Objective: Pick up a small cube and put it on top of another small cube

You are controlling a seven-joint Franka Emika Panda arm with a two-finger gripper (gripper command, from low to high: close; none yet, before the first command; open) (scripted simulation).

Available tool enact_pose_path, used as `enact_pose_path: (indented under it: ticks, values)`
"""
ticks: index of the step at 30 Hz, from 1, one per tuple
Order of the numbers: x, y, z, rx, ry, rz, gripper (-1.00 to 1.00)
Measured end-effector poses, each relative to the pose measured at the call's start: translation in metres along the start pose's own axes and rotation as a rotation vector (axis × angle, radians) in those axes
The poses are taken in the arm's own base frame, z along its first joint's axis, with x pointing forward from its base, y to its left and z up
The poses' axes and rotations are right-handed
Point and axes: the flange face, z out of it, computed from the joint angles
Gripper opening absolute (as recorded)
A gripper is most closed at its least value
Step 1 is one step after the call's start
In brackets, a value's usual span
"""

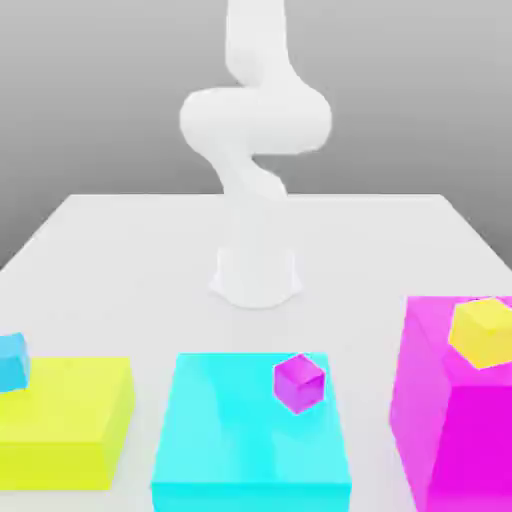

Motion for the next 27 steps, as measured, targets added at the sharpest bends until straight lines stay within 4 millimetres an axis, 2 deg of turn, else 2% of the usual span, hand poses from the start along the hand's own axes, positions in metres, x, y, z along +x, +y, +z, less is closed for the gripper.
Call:
enact_pose_path:
  ticks: [2, 6, 10, 14, 18, 22, 25, 27]
  values:
    - [-0.026, -0.022, 0.024, 0.021, -0.061, -0.078, 0.00]
    - [-0.089, -0.045, 0.092, 0.030, -0.223, -0.221, 0.00]
    - [-0.168, -0.055, 0.151, 0.028, -0.382, -0.369, 0.00]
    - [-0.259, -0.053, 0.195, 0.017, -0.530, -0.524, 0.00]
    - [-0.353, -0.034, 0.224, -0.002, -0.665, -0.686, 0.00]
    - [-0.444, 0.001, 0.239, -0.030, -0.785, -0.857, 0.00]
    - [-0.498, 0.045, 0.250, -0.075, -0.852, -0.958, 0.00]
    - [-0.507, 0.073, 0.262, -0.117, -0.855, -0.959, 0.00]
